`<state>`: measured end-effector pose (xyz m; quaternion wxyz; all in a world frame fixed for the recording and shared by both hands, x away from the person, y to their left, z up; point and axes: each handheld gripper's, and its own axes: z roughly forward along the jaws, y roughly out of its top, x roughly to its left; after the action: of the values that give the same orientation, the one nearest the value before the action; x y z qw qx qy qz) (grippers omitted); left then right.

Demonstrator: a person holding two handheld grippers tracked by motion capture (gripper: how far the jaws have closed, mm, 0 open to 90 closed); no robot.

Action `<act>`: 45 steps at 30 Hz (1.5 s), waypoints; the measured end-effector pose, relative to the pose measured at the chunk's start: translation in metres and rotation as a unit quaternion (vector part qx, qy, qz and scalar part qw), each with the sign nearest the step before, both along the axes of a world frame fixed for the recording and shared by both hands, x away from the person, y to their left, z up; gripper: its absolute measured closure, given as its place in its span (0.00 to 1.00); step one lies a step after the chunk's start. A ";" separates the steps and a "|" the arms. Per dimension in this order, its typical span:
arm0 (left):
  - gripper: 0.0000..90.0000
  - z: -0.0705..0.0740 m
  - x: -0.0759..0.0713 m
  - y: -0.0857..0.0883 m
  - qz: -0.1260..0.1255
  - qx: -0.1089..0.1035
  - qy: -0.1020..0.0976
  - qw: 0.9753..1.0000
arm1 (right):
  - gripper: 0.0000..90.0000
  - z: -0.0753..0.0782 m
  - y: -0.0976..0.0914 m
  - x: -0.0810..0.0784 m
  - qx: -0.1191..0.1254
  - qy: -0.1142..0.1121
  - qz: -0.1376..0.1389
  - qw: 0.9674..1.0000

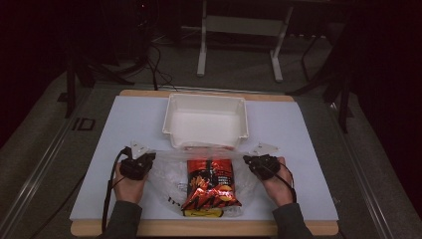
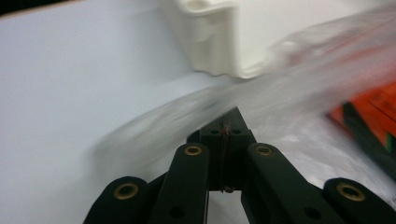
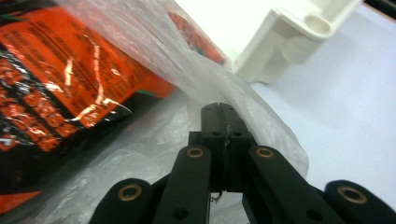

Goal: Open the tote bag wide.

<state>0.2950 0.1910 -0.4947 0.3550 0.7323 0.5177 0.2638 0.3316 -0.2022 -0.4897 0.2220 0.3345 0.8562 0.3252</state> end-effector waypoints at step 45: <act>0.66 -0.007 0.010 -0.082 -0.155 0.134 0.031 0.978 | 0.73 -0.006 0.025 0.000 -0.003 -0.011 0.021 1.000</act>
<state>0.3052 0.1093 -0.5015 0.2743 0.8521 0.3690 0.2501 0.3318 -0.1775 -0.4958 0.2254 0.3124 0.8615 0.3307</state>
